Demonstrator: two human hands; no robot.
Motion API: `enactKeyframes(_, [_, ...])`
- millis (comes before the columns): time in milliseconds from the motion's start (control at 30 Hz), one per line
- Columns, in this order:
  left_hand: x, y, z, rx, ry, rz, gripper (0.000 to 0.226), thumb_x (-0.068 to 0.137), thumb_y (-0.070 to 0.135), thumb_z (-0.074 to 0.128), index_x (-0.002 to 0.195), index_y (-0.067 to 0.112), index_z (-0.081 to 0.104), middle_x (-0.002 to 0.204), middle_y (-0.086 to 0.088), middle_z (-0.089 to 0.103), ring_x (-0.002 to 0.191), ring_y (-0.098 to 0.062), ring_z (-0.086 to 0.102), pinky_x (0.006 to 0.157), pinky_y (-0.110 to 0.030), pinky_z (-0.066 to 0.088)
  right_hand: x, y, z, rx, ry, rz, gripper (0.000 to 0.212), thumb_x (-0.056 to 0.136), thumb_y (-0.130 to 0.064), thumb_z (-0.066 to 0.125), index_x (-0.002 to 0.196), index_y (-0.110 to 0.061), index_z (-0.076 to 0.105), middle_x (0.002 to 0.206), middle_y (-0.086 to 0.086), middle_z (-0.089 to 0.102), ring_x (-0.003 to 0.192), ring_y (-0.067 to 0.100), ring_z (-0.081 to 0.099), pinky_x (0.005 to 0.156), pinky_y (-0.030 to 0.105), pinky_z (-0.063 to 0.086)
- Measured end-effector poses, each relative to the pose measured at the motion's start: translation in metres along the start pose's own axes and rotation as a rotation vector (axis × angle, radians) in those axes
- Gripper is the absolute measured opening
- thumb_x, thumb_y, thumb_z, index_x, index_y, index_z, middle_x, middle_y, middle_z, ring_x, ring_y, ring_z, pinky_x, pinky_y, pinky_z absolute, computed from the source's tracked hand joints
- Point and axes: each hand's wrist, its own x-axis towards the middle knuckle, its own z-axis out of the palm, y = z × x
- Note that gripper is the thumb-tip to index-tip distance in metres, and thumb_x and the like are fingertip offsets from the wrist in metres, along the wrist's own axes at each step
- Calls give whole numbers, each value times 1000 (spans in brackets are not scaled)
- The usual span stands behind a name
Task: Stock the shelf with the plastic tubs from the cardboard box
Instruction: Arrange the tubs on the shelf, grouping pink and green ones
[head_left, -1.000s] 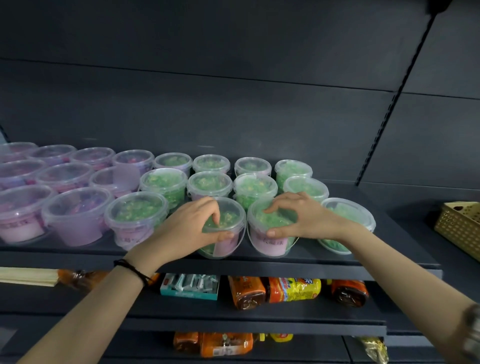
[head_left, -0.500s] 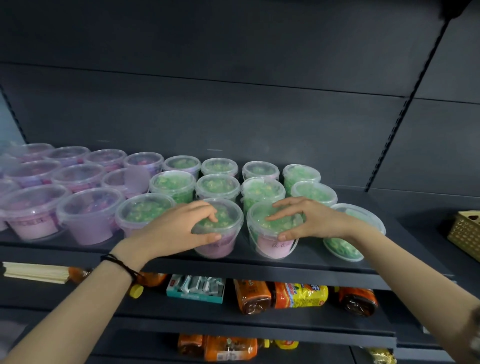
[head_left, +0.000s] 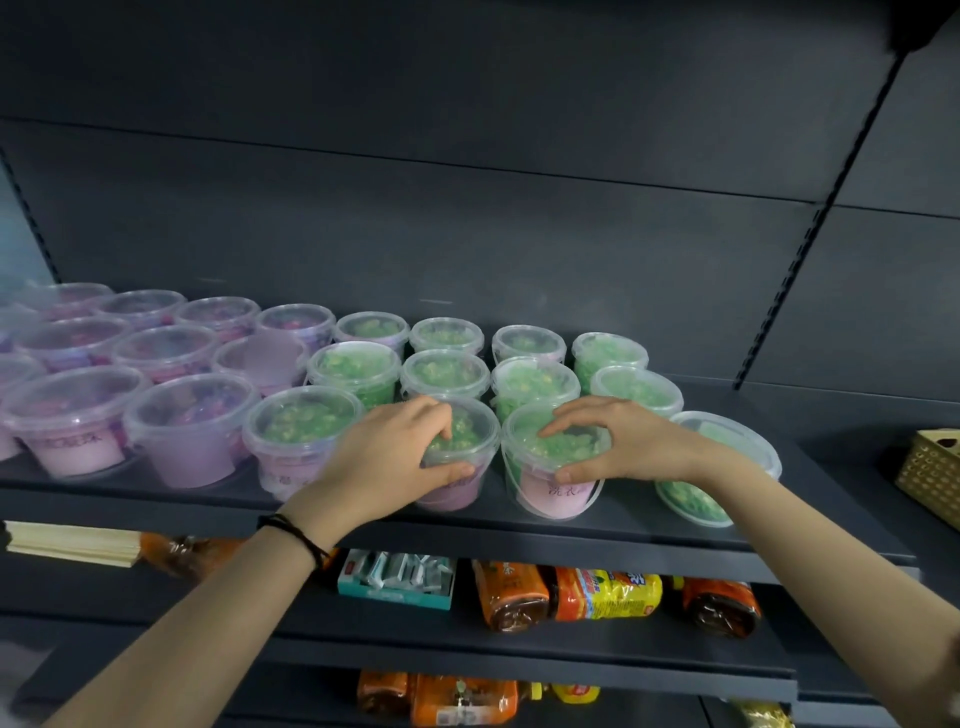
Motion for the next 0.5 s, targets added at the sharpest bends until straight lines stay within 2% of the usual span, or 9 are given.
enactKeyframes(67, [-1, 3, -1, -1, 3, 7, 46, 80, 74, 37, 96, 31, 45, 102, 17, 50, 89, -9, 49, 75, -27, 40, 0, -3, 1, -36, -1, 20, 48, 71, -57, 75, 115, -52, 56, 135, -20, 44, 124, -3, 38, 104, 15, 30])
enactKeyframes(167, [-8, -6, -10, -121, 12, 23, 50, 85, 69, 35, 112, 30, 52, 124, 16, 49, 114, -3, 44, 93, -21, 30, 5, -18, 6, -58, 66, 17, 52, 71, -59, 72, 120, -52, 54, 146, -16, 37, 134, 3, 30, 113, 30, 26])
enactKeyframes(233, [-19, -23, -24, -120, 80, 4, 49, 88, 64, 35, 118, 30, 54, 127, 15, 49, 114, 2, 40, 95, -22, 28, 14, -35, 11, -36, 139, -59, 49, 75, -54, 72, 122, -48, 56, 144, -13, 41, 133, -1, 30, 113, 20, 23])
enactKeyframes(300, [-31, -46, -39, -53, 134, -58, 48, 87, 59, 39, 119, 27, 56, 123, 11, 53, 112, -3, 45, 94, -26, 34, 26, -54, 18, -5, 168, -129, 51, 79, -49, 72, 126, -39, 58, 140, -12, 45, 128, -5, 34, 107, 9, 22])
enactKeyframes(400, [-49, -82, -58, 26, 118, -140, 44, 84, 57, 50, 116, 28, 59, 122, 10, 56, 114, -11, 49, 96, -34, 37, 45, -81, 34, -12, 139, -164, 53, 80, -47, 72, 129, -33, 58, 139, -11, 47, 127, 1, 38, 105, 11, 27])
enactKeyframes(500, [-63, -105, -65, 8, -31, -147, 47, 82, 63, 53, 121, 37, 55, 129, 16, 52, 121, -5, 44, 103, -34, 35, 62, -99, 48, -82, 74, -177, 54, 80, -47, 71, 130, -32, 56, 138, -11, 50, 127, 6, 43, 107, 25, 34])
